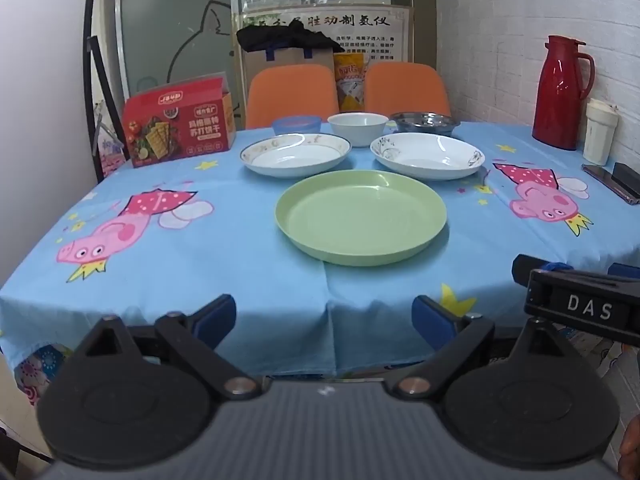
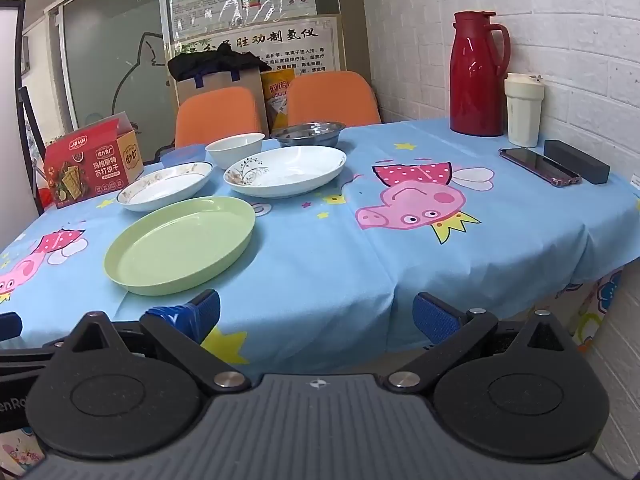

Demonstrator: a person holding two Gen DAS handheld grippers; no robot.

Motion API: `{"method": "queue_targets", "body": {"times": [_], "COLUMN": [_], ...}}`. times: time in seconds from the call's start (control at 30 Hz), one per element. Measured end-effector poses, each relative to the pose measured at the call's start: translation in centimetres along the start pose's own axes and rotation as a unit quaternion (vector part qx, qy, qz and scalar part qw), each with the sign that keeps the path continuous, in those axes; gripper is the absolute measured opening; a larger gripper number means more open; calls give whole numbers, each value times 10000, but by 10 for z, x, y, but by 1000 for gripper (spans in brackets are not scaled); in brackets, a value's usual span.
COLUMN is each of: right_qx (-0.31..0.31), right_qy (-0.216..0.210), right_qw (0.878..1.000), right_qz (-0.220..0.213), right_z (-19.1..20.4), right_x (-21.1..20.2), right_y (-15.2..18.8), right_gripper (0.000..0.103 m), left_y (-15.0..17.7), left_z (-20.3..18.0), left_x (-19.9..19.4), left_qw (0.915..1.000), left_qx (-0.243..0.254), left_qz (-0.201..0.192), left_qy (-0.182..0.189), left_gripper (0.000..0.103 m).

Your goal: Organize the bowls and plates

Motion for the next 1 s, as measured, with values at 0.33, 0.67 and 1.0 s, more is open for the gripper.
{"method": "queue_targets", "body": {"times": [0.33, 0.67, 1.0], "right_qx": [-18, -7, -35], "right_qy": [-6, -38, -44], "right_qw": [10000, 10000, 10000], "right_qz": [-2, 0, 21], "right_z": [4, 2, 4], "right_x": [0, -1, 1], "right_y": [-2, -1, 0], "right_gripper": [91, 91, 91], "left_y": [-1, -3, -2], "left_z": [-1, -1, -3], "left_x": [1, 1, -2], "left_qw": [10000, 10000, 10000], "left_qx": [12, 3, 33], "left_qz": [-15, 3, -7], "left_qy": [-6, 27, 69], "left_gripper": [94, 94, 94]}}
Point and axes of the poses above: each gripper's, at about its wrist camera, not at the fingertips, and x roughly the way its jaws point, z to its left, y to its underside, the point moved 7 cm from there along x, roughly the way its jaws point, and after that the axes turned 11 degrees about z, right-handed, at the moved point
